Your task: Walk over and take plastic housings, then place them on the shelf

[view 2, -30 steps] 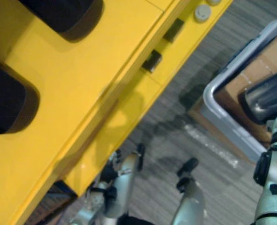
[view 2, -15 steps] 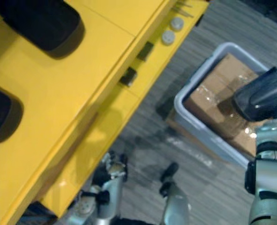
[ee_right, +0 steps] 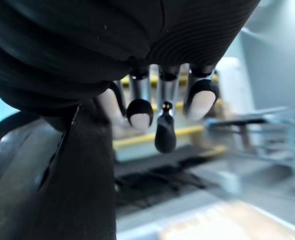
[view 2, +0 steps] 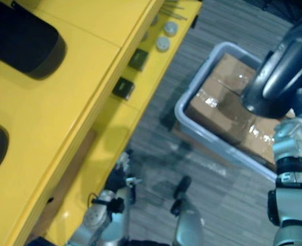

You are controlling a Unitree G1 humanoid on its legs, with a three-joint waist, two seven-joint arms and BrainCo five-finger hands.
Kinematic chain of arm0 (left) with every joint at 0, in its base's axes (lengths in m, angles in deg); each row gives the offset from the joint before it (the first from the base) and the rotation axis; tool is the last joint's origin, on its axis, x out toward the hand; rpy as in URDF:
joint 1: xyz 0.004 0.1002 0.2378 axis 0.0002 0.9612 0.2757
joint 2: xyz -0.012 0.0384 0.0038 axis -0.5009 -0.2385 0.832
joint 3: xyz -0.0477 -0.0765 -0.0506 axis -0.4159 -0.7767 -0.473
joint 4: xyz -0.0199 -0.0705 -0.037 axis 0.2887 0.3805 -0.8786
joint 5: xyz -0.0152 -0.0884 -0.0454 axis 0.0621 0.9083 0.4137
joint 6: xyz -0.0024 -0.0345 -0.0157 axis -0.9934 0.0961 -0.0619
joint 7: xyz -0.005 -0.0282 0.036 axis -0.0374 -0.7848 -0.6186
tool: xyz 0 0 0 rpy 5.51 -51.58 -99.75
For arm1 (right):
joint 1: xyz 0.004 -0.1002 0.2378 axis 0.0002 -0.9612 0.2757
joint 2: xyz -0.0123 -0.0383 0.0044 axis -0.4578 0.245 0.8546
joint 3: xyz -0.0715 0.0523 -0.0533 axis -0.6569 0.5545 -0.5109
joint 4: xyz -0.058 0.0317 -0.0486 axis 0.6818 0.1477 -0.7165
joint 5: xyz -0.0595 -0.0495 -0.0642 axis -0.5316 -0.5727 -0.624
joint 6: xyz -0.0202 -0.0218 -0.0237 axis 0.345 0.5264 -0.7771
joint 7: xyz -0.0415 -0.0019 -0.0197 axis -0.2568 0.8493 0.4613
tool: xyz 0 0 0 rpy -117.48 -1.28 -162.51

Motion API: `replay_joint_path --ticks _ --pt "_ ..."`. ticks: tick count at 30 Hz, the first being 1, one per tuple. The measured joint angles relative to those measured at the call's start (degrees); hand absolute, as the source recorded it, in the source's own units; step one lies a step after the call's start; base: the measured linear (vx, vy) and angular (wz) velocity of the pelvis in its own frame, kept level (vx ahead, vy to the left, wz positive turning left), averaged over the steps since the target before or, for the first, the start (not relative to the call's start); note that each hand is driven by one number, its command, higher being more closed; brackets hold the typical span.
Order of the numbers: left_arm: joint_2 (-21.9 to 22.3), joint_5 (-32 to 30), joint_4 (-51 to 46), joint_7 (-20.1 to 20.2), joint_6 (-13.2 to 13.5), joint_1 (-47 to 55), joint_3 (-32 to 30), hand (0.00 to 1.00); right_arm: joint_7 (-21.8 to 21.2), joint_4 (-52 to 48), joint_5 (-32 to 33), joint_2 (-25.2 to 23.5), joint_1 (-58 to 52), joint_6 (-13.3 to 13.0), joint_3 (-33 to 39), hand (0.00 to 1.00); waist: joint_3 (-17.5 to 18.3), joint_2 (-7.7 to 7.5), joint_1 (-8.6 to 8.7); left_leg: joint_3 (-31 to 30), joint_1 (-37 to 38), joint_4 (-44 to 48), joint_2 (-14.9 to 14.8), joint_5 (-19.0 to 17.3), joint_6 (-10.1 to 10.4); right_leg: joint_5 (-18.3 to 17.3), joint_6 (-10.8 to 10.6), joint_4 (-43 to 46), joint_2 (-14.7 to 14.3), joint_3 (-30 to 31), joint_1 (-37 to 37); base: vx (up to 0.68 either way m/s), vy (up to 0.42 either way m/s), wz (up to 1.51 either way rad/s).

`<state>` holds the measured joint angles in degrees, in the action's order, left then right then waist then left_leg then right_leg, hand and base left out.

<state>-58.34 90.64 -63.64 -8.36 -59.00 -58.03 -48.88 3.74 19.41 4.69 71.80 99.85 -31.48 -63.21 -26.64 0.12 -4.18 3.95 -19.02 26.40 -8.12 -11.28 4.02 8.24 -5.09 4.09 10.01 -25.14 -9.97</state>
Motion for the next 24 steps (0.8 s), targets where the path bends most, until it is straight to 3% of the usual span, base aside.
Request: replay_joint_path --ticks 4,8,13,15,24 --pt "0.00 -1.74 0.00 -2.47 -0.60 -7.51 0.01 0.00 1.56 -9.79 -4.27 -2.35 -5.83 -3.41 -0.66 1.00 2.91 -1.97 1.72 2.05 1.13 -1.26 -0.31 -0.01 0.02 0.88 0.29 -1.74 -0.58 1.61 0.09 0.00 0.020 -0.21" --pt "0.42 -3.04 0.01 -5.45 -1.82 -13.73 1.62 0.00 2.31 -17.11 -8.79 -7.64 -11.44 -6.44 -0.71 1.00 5.86 -3.94 3.47 3.82 2.87 -2.49 -0.37 -0.02 0.05 1.39 0.32 -2.96 -0.91 3.25 0.54 0.00 0.035 -0.22" --pt "3.54 -4.02 0.04 -10.30 -2.93 -16.63 2.06 0.00 2.36 -24.58 -13.33 -12.01 -18.28 -9.83 -0.73 1.00 8.72 -4.28 4.62 4.99 5.91 -4.92 -0.23 0.13 0.36 1.40 0.31 -4.30 -1.10 3.83 2.71 0.00 0.020 -0.07" --pt "4.40 -4.16 0.09 -12.77 -4.11 -17.36 2.18 0.00 2.49 -28.22 -15.79 -13.95 -21.12 -12.47 -0.73 1.00 9.80 -4.48 4.82 6.07 8.12 -6.56 -0.20 0.38 0.74 1.39 0.31 -4.77 -1.21 4.86 3.61 0.00 0.013 -0.18" --pt "4.69 -0.56 0.59 -12.61 -6.17 -18.39 4.47 0.00 3.76 -32.85 -20.65 -17.31 -28.41 -20.83 -0.68 1.00 12.32 -5.40 5.42 7.73 11.79 -10.11 0.43 1.36 1.12 1.33 0.38 -5.12 -1.03 6.19 4.85 0.00 0.016 -0.09"
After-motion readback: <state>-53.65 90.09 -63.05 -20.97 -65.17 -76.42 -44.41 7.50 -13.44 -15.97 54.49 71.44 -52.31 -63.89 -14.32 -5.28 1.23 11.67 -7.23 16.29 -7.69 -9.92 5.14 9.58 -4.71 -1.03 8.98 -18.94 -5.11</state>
